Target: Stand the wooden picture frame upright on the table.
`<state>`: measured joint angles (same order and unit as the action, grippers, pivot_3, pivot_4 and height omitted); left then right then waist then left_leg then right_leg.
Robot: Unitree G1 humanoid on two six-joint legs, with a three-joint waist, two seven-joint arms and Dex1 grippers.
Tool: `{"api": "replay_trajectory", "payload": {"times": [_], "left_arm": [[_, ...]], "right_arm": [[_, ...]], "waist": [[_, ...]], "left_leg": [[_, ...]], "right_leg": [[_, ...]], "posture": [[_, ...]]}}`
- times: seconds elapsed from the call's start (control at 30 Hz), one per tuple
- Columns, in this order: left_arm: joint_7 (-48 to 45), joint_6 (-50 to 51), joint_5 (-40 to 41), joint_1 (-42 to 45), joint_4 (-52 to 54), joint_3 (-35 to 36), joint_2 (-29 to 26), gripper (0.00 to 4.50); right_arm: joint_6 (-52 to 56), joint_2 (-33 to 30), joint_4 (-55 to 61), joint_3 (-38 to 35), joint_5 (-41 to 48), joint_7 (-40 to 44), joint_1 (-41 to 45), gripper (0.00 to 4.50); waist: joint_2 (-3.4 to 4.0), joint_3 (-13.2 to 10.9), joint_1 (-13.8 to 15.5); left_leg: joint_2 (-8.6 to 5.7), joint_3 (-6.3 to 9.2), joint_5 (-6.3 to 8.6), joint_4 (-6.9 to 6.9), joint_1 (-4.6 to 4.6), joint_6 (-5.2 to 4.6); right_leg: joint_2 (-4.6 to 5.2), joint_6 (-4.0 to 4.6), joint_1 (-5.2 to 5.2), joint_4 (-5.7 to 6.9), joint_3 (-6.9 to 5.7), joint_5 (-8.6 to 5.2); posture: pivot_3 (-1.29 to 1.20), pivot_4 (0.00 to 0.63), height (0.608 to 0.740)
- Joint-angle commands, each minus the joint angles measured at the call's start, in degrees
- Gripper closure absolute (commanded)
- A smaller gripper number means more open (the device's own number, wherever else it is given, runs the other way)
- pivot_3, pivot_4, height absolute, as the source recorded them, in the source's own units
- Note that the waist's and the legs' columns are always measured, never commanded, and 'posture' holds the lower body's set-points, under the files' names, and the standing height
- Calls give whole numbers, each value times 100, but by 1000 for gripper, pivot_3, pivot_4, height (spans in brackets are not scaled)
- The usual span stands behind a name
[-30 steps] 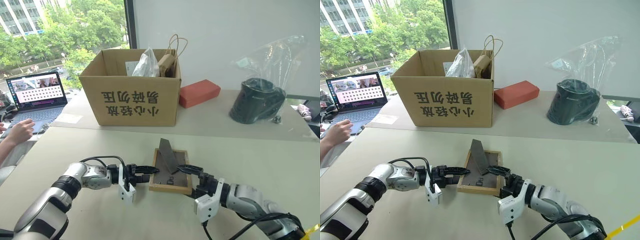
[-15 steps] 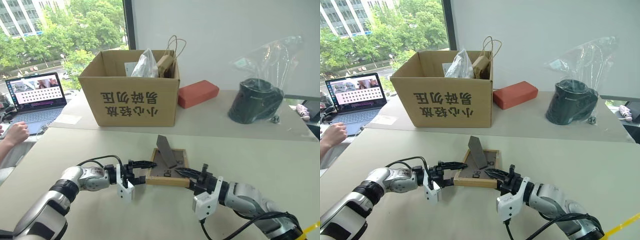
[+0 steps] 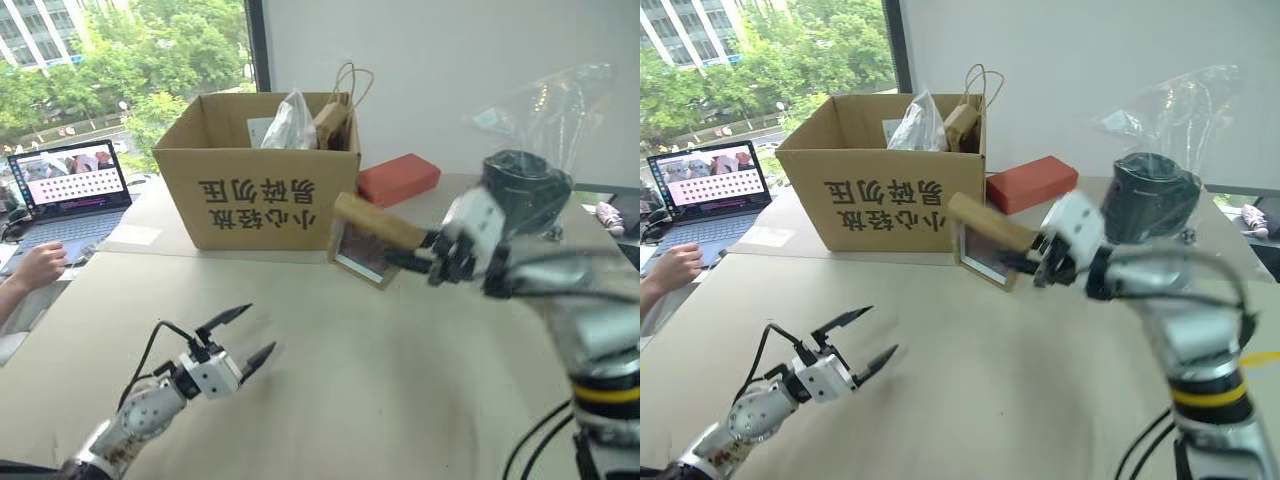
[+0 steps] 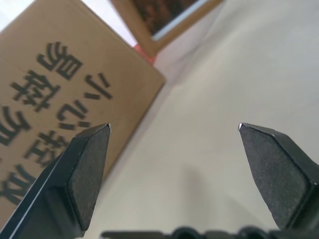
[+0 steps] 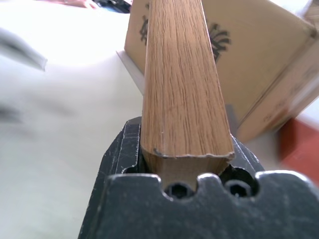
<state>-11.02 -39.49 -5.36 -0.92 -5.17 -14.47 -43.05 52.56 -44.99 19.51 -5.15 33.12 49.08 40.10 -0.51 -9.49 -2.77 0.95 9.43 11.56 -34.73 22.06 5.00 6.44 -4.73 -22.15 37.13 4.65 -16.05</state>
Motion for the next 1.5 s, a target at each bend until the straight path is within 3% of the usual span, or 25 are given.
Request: {"api": "replay_trajectory", "payload": {"times": [0.03, 0.17, 0.33, 0.4, 0.47, 0.63, 0.77, 0.93, 1.03, 1.17, 1.23, 1.3, 1.4, 1.47, 1.5], "left_arm": [[-190, 388, 115, -86, 561, 338, 112, 60], [-366, 539, 97, -160, 725, 509, 270, 60], [-625, 601, 160, -241, 847, 647, 414, 60], [-735, 598, 204, -283, 892, 690, 448, 0], [-825, 623, 263, -317, 925, 734, 489, 0], [-1450, 968, 929, -447, 1112, 674, 547, 0], [-2115, 2382, 2278, -577, 1812, 640, 563, 0], [-2250, 3054, 2504, -586, 2244, 808, 651, 0], [-2177, 3297, 2495, -664, 2399, 964, 746, 0], [-1807, 3991, 2634, -862, 2740, 1284, 920, 0], [-1504, 4479, 2766, -851, 2923, 1476, 1063, 0], [-1123, 4971, 2888, -777, 3069, 1681, 1257, 0], [-596, 5459, 2854, -659, 3120, 1917, 1594, 0], [-365, 5734, 2842, -604, 3161, 1970, 1772, 0], [-308, 5771, 2784, -592, 3185, 1980, 1840, 252]], "right_arm": [[1280, -98, -350, -53, 804, 223, 381, 3276], [1602, -83, -790, 220, 1038, 564, 415, 3276], [1312, -44, -1184, 686, 730, 712, 162, 3276], [1234, -43, -1278, 768, 662, 746, 112, 2277], [1179, -53, -1325, 781, 627, 778, 90, 1803], [1162, -122, -1344, 715, 621, 818, 61, 77], [1250, -263, -1262, 528, 695, 798, 35, 24], [1407, -513, -1017, -1, 891, 675, -241, 24], [1539, -821, -577, -638, 1130, 687, -780, 24], [1539, -1247, 464, -1789, 1264, 718, -2269, 24], [1522, -1134, 1011, -2160, 1135, 345, -2933, 24], [1629, -603, 1533, -2370, 935, -567, -3287, 24], [1349, 930, 2124, -2160, -69, -2676, -3638, 24], [946, 1347, 2460, -1688, -772, -3400, -4133, 24], [689, 1534, 2565, -1488, -1059, -3629, -4372, 7]], "waist": [[0, 0, 34], [1, -1, 29], [2, -3, 4], [3, -3, -16], [3, -3, -18], [4, -5, -9], [5, -7, -5], [1, -11, 11], [-1, -12, 26], [-6, -15, 62], [-14, -17, 79], [-23, -15, 33], [-37, -12, -13], [-33, -10, 12], [-31, -9, 31]], "left_leg": [[1, 1, 3, 0, 1, -6], [-2, -2, 4, -11, 16, -6], [-1, -2, 4, -10, 19, -6], [-1, -5, 4, -10, 17, -6], [0, -4, 4, -11, 16, -6], [0, -4, 4, -12, 19, -6], [0, -3, 4, -11, 22, -6], [0, -4, 4, -13, 22, -6], [-1, -4, 4, -14, 24, -7], [0, -4, 7, -14, 27, -12], [0, -4, 9, -17, 30, -15], [-1, -8, 9, -25, 26, -15], [6, -7, 8, -25, 17, -12], [7, -5, 4, -28, 15, -6], [5, -6, 4, -30, 18, -5]], "right_leg": [[-2, 2, -1, 0, -3, -1], [1, 3, -10, -2, -3, -2], [0, 2, -15, -2, -3, -2], [0, 2, -15, -1, -1, -2], [-1, 2, -15, 0, -2, -2], [0, 1, -15, -1, -2, -2], [0, 0, -16, -1, -2, -3], [0, -4, -15, -3, -3, -5], [0, -2, -14, -6, -3, -4], [0, -3, -13, -12, -4, -5], [0, -4, -11, -14, -5, -6], [0, -5, -10, -9, -2, -6], [-9, -40, -5, -4, 1, -26], [-11, -40, -5, -2, 2, -24], [-9, -40, -7, -2, 3, -24]], "posture": [[0, 150, 740], [0, 150, 740], [0, 150, 740], [0, 150, 740], [0, 150, 740], [0, 150, 740], [0, 150, 740], [0, 150, 740], [0, 150, 740], [0, 150, 740], [0, 150, 740], [0, 150, 740], [0, 150, 740], [0, 150, 740], [0, 150, 740]]}}
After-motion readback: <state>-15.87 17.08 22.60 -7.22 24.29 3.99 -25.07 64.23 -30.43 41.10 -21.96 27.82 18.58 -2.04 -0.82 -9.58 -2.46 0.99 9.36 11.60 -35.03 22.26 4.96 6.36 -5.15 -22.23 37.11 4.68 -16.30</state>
